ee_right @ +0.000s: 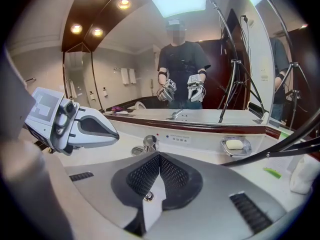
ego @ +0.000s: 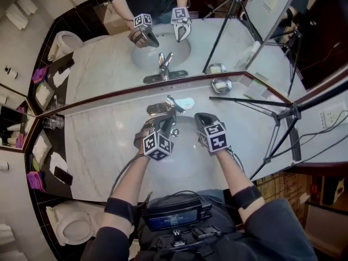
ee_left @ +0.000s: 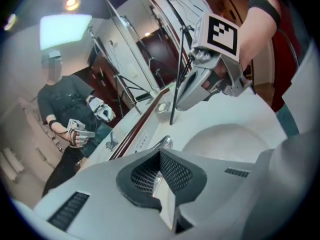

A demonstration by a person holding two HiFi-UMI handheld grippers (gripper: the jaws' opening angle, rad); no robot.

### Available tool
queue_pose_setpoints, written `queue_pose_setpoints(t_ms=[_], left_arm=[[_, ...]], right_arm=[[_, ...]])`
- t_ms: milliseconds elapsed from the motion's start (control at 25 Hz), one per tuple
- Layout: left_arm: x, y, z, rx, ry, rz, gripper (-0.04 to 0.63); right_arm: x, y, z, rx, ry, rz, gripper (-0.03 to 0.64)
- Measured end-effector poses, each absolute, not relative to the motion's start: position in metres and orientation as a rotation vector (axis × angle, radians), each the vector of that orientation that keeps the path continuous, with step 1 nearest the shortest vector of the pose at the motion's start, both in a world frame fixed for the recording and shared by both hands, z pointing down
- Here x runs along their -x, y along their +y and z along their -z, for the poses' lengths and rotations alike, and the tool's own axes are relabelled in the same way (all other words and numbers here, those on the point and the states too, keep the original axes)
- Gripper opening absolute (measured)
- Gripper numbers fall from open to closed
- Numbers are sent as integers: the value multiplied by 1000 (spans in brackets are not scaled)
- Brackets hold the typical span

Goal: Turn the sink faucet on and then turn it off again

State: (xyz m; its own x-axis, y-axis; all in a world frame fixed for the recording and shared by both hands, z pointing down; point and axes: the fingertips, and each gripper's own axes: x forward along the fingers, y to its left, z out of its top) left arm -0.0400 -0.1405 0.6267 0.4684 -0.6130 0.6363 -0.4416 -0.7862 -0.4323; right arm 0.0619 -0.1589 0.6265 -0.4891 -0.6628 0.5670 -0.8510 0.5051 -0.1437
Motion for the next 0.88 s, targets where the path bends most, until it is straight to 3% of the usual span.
queue_pose_setpoints(t_ms=[600, 880], left_arm=[[119, -121, -558, 2902, 1636, 706, 3], [147, -110, -557, 2864, 1770, 636, 3]], right_arm=[[-40, -150, -584, -1202, -2356, -485, 20], [-37, -141, -580, -1194, -2370, -477, 20]])
